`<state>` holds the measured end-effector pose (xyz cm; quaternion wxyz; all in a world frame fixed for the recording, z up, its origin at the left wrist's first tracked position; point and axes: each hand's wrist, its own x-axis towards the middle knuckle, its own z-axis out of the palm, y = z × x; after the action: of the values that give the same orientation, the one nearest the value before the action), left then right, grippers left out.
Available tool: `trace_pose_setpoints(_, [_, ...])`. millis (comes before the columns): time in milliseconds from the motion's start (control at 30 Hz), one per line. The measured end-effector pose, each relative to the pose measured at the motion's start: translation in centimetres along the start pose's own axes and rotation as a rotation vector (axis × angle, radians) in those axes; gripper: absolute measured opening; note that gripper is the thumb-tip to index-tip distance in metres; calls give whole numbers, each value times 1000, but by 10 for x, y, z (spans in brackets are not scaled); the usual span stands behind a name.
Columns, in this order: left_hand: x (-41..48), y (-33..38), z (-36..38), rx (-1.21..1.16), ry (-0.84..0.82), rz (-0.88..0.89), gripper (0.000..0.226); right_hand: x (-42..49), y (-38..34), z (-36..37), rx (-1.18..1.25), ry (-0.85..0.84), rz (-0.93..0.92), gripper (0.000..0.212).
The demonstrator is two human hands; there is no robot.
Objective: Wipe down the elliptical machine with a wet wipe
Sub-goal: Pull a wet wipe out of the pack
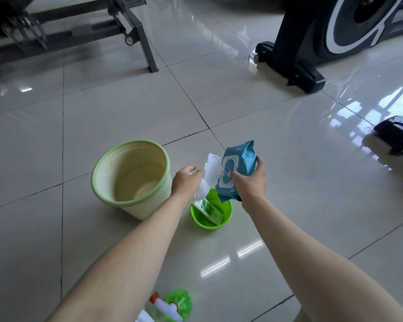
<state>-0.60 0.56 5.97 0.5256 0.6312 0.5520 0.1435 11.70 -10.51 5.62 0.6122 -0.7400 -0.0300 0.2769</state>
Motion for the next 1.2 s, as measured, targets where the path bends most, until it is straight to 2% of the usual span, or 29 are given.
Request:
trace_pose_setpoints(67, [-2,-1,1,24,-49,46,41,-1,-2,0,52,-4,26,78])
trace_pose_setpoints(200, [-14,2,9,116,-119,161,18,-5,-5,1,149,-39,49,77])
trace_pose_setpoints(267, [-16,2,15,83,-119,188,23,-7,-5,2,159,-68,38,76])
trace_pose_setpoints(467, [-12,-1,21,162,126,250,44,-18,-5,9,162,-219,7,76])
trace_pose_setpoints(600, [-12,-2,23,161,175,322,37,-17,-5,10,200,-281,8,77])
trace_pose_setpoints(700, [-12,-4,27,144,50,439,38,-15,-5,11,203,-288,12,77])
trace_pose_setpoints(867, [-8,-8,19,136,-261,337,59,-5,-2,8,204,-246,4,69])
trace_pose_setpoints(1100, [-12,-6,27,272,-84,445,34,1,12,18,233,-220,33,53])
trace_pose_setpoints(1200, [-14,-8,32,315,-94,459,26,2,16,17,247,-249,80,58])
